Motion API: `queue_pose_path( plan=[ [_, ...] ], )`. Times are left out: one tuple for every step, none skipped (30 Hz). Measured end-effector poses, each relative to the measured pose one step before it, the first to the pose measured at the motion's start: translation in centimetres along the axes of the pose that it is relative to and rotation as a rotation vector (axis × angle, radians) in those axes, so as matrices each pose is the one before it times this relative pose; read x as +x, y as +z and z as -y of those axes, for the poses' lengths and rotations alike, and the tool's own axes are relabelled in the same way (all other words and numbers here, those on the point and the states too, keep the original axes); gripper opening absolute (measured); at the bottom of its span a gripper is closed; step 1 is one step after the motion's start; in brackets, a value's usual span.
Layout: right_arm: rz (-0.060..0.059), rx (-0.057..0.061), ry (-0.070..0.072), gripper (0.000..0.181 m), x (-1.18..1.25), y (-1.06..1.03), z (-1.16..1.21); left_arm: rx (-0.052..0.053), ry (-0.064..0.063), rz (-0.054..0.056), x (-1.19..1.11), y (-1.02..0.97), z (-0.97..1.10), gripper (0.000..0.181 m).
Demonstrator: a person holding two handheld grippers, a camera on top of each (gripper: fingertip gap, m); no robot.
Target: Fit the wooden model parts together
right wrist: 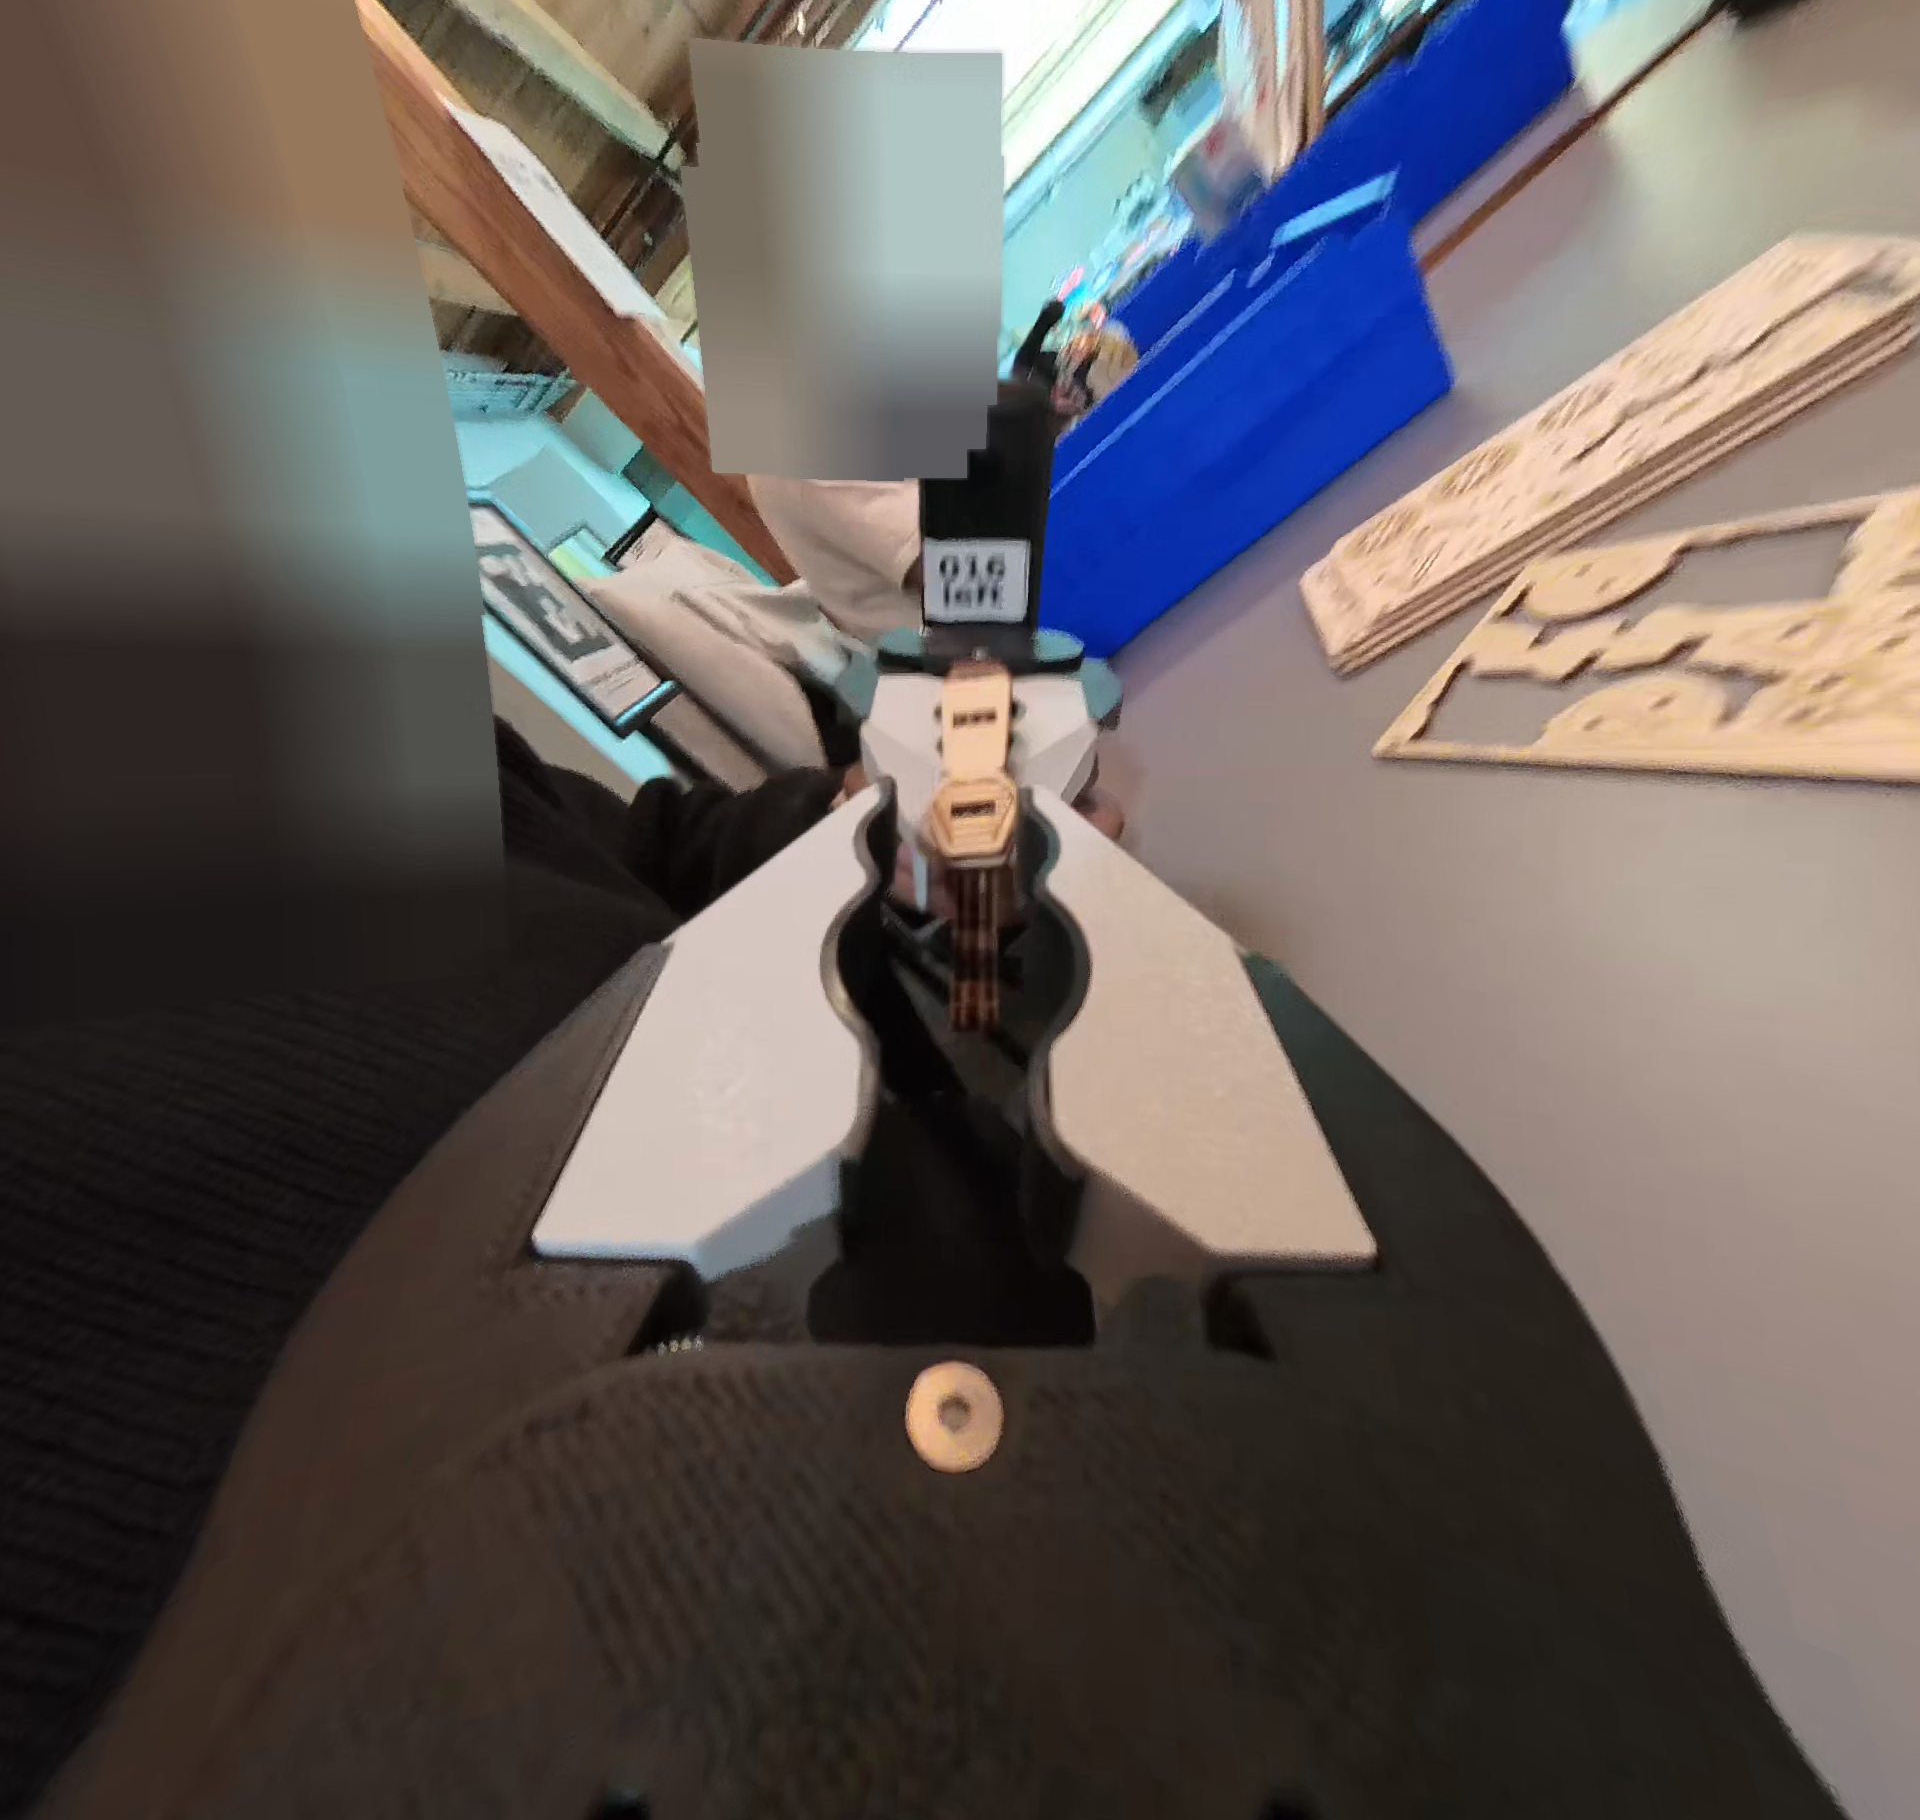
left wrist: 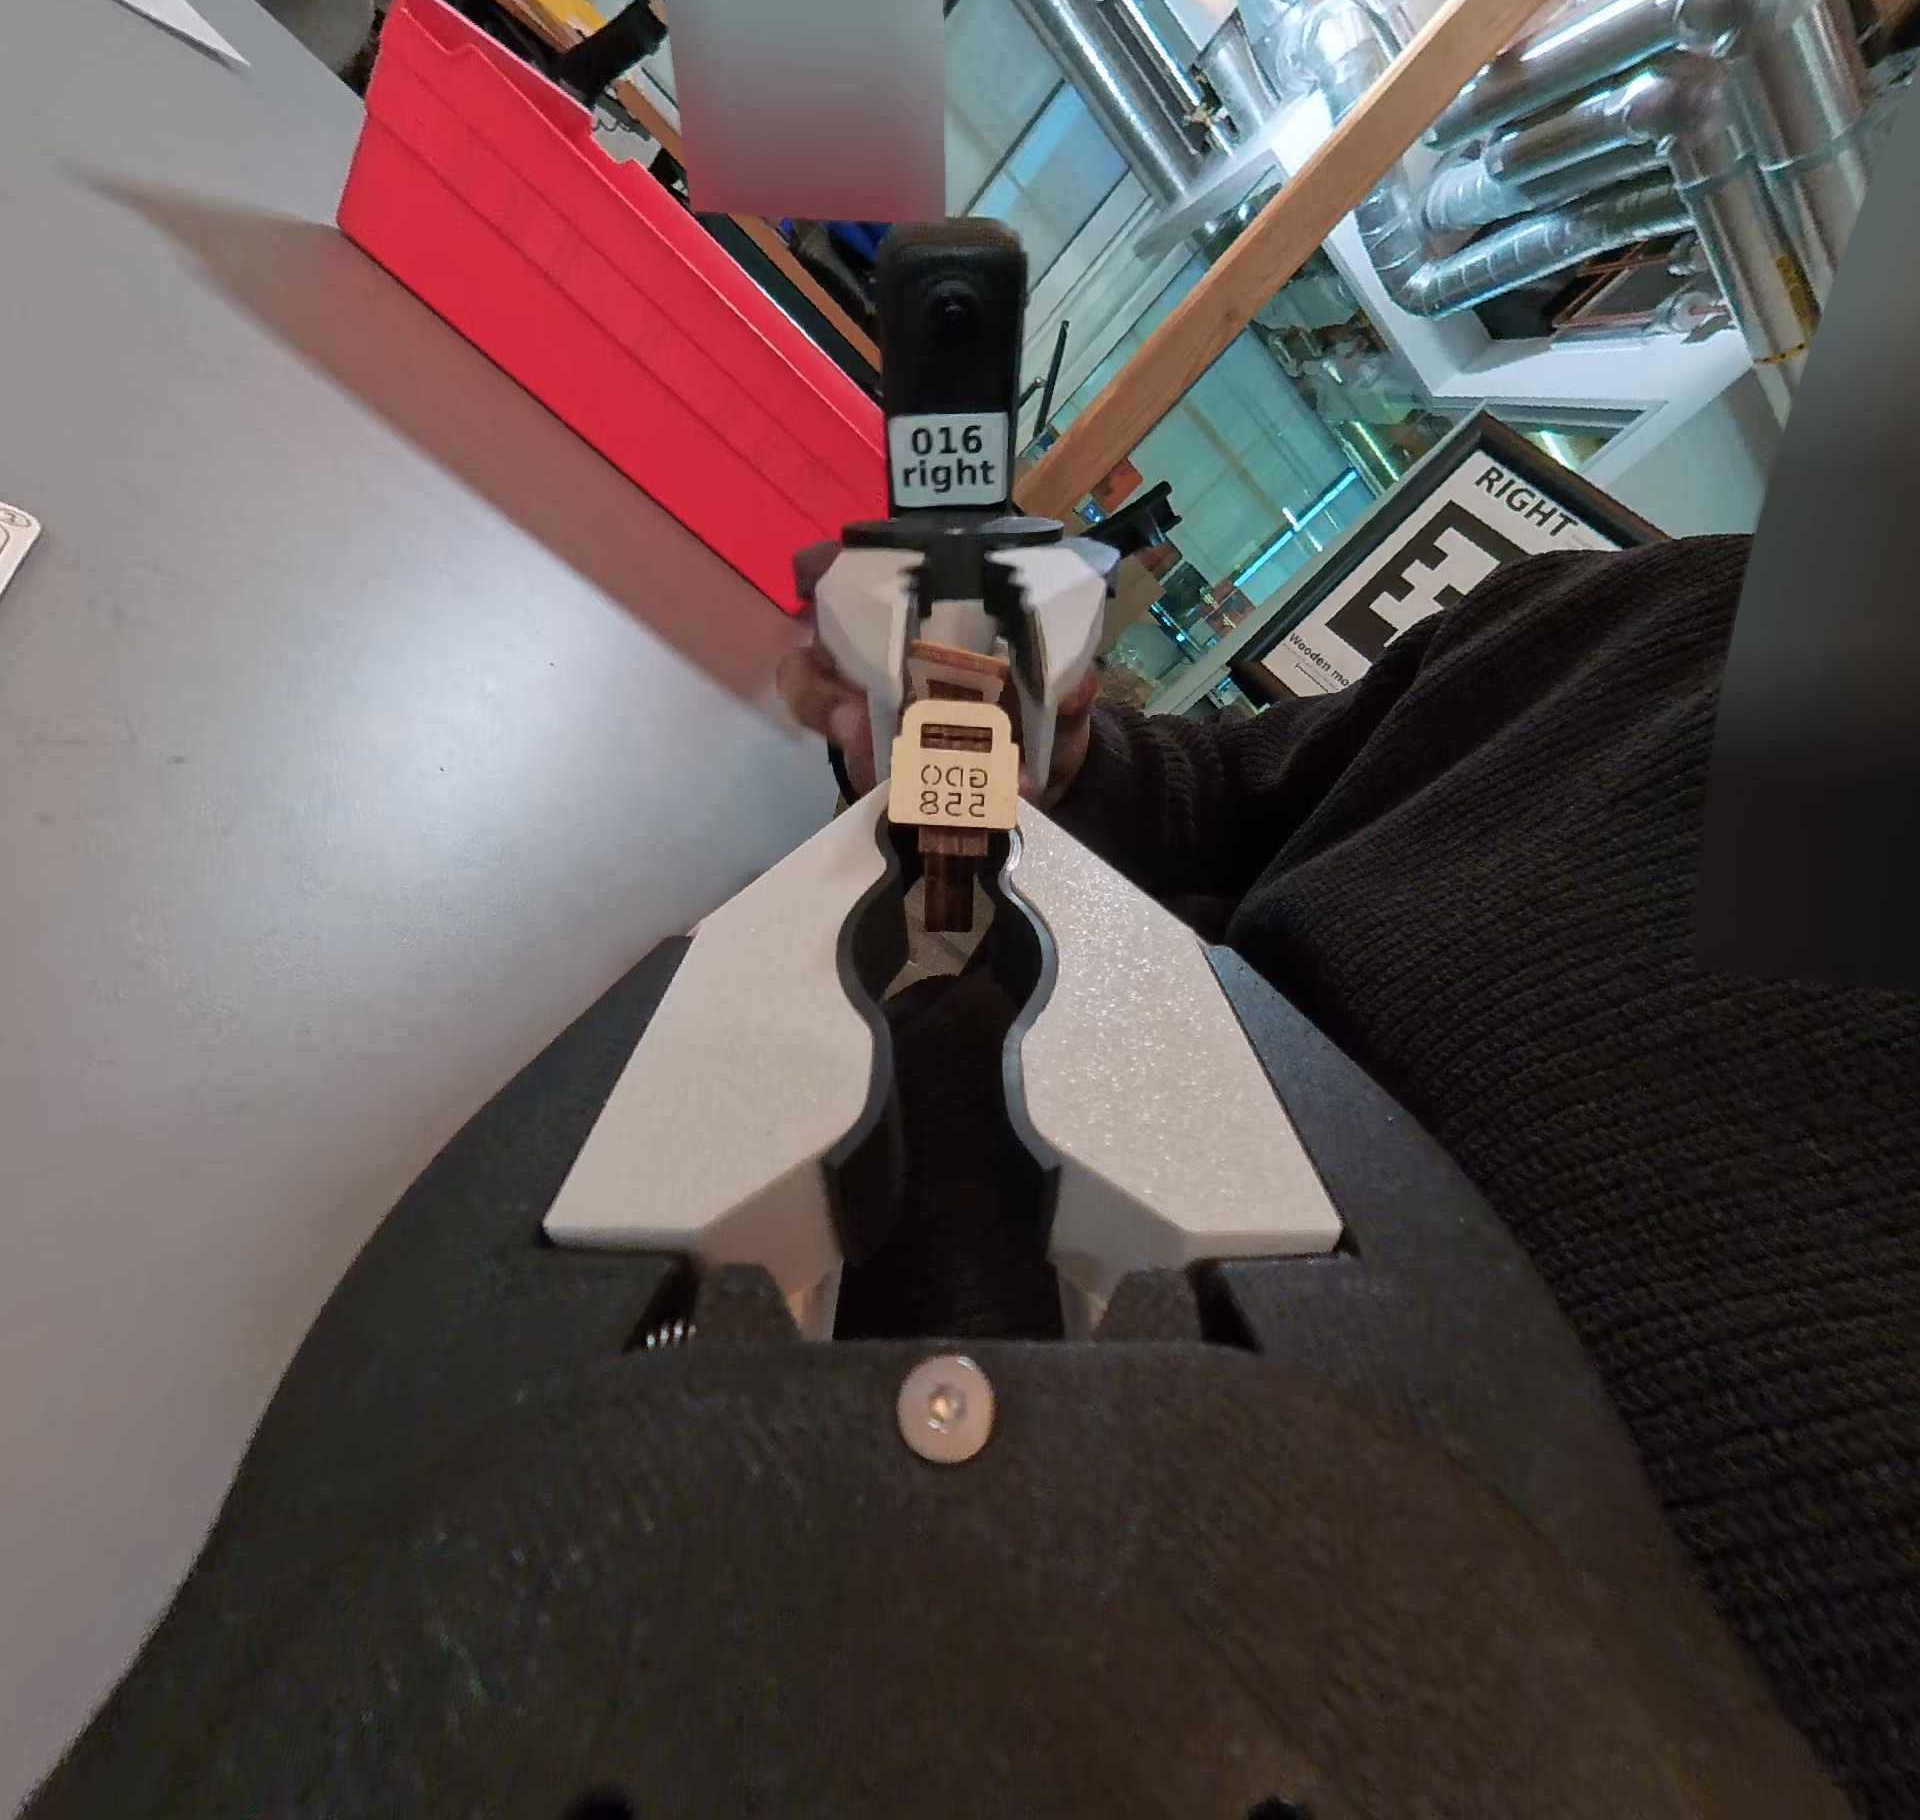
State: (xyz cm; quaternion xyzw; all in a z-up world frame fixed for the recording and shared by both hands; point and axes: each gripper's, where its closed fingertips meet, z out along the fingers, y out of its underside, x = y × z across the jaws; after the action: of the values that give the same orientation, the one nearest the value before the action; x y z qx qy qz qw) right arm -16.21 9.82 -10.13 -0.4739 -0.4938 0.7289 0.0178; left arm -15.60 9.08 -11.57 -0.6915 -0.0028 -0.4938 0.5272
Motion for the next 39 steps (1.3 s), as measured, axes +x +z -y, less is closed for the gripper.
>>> queue_pose_path(
  plan=[
    [-0.019,0.0376,-0.0314,0.021,0.056,-0.484,0.839,-0.0019,-0.0005,0.0019,-0.044,-0.028,-0.047,0.006],
    [-0.0179,0.0309,-0.0307,0.021,0.042,-0.395,0.7,0.001,-0.0006,-0.0019,0.025,-0.022,0.008,0.006],
    [-0.0074,0.0154,-0.0231,0.021,-0.089,-0.178,0.354,0.0031,-0.001,-0.0036,0.064,-0.006,0.052,0.006],
    [0.0029,-0.0024,-0.0117,0.02,-0.202,0.077,-0.057,0.0008,-0.0006,-0.0027,0.036,0.013,0.016,0.006],
    [0.005,-0.024,0.0004,0.02,-0.161,0.334,-0.54,-0.0002,0.0003,-0.003,0.04,0.027,-0.005,0.006],
    [-0.0023,-0.0448,0.0116,0.019,0.041,0.503,-0.96,0.0015,0.0002,-0.0068,0.106,0.018,0.023,0.006],
    [-0.0059,-0.0526,0.0182,0.02,0.184,0.526,-1.076,0.0032,0.0,-0.0056,0.097,0.016,0.055,0.006],
    [0.005,-0.0393,0.0166,0.02,0.031,0.399,-0.801,-0.0004,0.0008,0.0009,0.0,0.02,0.003,0.006],
    [0.0105,-0.0091,0.0105,0.019,-0.105,0.136,-0.217,-0.0033,0.001,0.0035,-0.052,0.012,-0.054,0.006],
    [0.0023,0.0182,0.0021,0.019,-0.075,-0.14,0.354,-0.0011,0.0001,0.0008,-0.007,-0.001,-0.021,0.006],
    [-0.0051,0.0286,-0.0067,0.018,0.018,-0.354,0.626,0.0025,-0.0025,-0.0018,0.031,-0.018,0.035,0.006],
    [-0.0078,0.0315,-0.0105,0.017,0.061,-0.442,0.714,-0.0001,-0.0007,0.0002,-0.011,-0.016,-0.015,0.006],
    [-0.0065,0.0346,-0.0093,0.016,0.041,-0.451,0.728,-0.0021,0.0008,0.001,-0.028,-0.001,-0.038,0.006],
    [0.0004,0.0327,-0.0073,0.015,-0.071,-0.354,0.648,0.0003,-0.0005,-0.0015,0.017,0.002,-0.002,0.006],
    [0.0062,0.0224,-0.0049,0.014,-0.184,-0.174,0.396,0.0008,-0.0017,-0.0024,0.022,0.005,0.007,0.006],
    [0.0035,0.0008,-0.0011,0.014,-0.132,0.077,-0.032,0.0007,-0.0003,-0.0014,0.012,0.005,0.019,0.006],
    [-0.0012,-0.0275,0.0014,0.015,-0.026,0.304,-0.573,0.001,0.0008,-0.0013,0.025,0.001,0.017,0.006],
    [-0.0077,-0.0446,0.003,0.016,0.112,0.44,-0.9,0.0007,0.0009,-0.0015,0.022,0.006,0.017,0.006],
    [-0.0163,-0.0272,0.0053,0.017,0.242,0.342,-0.603,-0.0066,0.0014,0.0035,-0.056,-0.006,-0.112,0.006],
    [-0.0066,-0.0002,0.0058,0.016,0.123,0.055,-0.075,0.0008,0.0029,0.0092,-0.155,-0.074,-0.003,0.006],
    [0.0061,0.0012,0.0073,0.016,-0.017,-0.105,0.115,0.0089,-0.0058,-0.0064,0.085,-0.042,0.175,0.006],
    [0.0017,0.0042,0.0044,0.016,0.04,-0.175,0.203,0.0067,-0.0047,-0.0052,0.069,0.005,0.119,0.006],
    [-0.0039,0.0181,-0.0039,0.015,0.044,-0.226,0.37,-0.004,-0.0005,0.0016,-0.035,0.033,-0.086,0.006],
    [-0.002,0.0197,-0.0064,0.015,-0.015,-0.209,0.383,-0.0073,0.0031,0.0012,0.008,0.04,-0.128,0.006],
    [0.0021,0.0124,-0.0046,0.015,-0.1,-0.131,0.269,-0.0023,0.0039,-0.0008,0.05,0.041,-0.046,0.006],
    [0.0026,0.0068,-0.0037,0.015,-0.098,-0.037,0.145,-0.0016,0.0018,-0.0026,0.063,0.032,-0.023,0.006],
    [0.0021,-0.0018,-0.0018,0.015,-0.075,0.088,-0.067,-0.003,0.0006,-0.0006,0.016,0.029,-0.043,0.006],
    [0.0032,-0.0163,0.002,0.015,-0.05,0.198,-0.37,-0.001,0.0011,0.0012,-0.009,0.022,-0.018,0.006],
    [0.0032,-0.028,0.0051,0.017,-0.02,0.308,-0.611,0.0001,0.001,-0.0009,0.017,-0.006,0.005,0.006],
    [-0.0032,-0.0161,0.0064,0.018,0.082,0.239,-0.411,-0.0055,0.0005,0.0027,-0.06,-0.019,-0.088,0.006],
    [-0.0014,0.0012,0.0024,0.017,0.04,0.03,-0.018,0.0009,-0.0006,0.0069,-0.138,-0.052,0.006,0.006],
    [0.0043,0.0005,-0.0002,0.016,-0.035,-0.112,0.13,0.0089,-0.0066,-0.0036,0.038,-0.044,0.16,0.006],
    [-0.0002,0.0095,0.0005,0.016,0.035,-0.19,0.295,0.0044,-0.0025,-0.0027,0.033,-0.004,0.071,0.006],
    [-0.0028,0.0258,0.0013,0.015,0.066,-0.29,0.521,-0.0064,0.0019,0.0011,-0.003,0.025,-0.106,0.006],
    [-0.0006,0.0257,0.0062,0.014,0.063,-0.281,0.49,-0.0062,0.0046,0.0008,0.026,0.055,-0.119,0.006],
    [0.0006,0.0147,0.0101,0.014,0.089,-0.179,0.274,-0.0028,0.0046,-0.0039,0.125,0.046,-0.045,0.006],
    [0.0002,-0.0006,0.0105,0.013,0.116,-0.007,-0.08,-0.004,0.0041,-0.0054,0.136,0.073,-0.065,0.006],
    [0.0038,-0.019,0.0103,0.013,0.051,0.215,-0.473,-0.0039,0.0045,0.0002,0.045,0.074,-0.053,0.006],
    [0.0112,-0.0329,0.0099,0.016,-0.114,0.396,-0.75,-0.0046,0.0044,0.0012,0.018,0.054,-0.076,0.006]
  ],
)
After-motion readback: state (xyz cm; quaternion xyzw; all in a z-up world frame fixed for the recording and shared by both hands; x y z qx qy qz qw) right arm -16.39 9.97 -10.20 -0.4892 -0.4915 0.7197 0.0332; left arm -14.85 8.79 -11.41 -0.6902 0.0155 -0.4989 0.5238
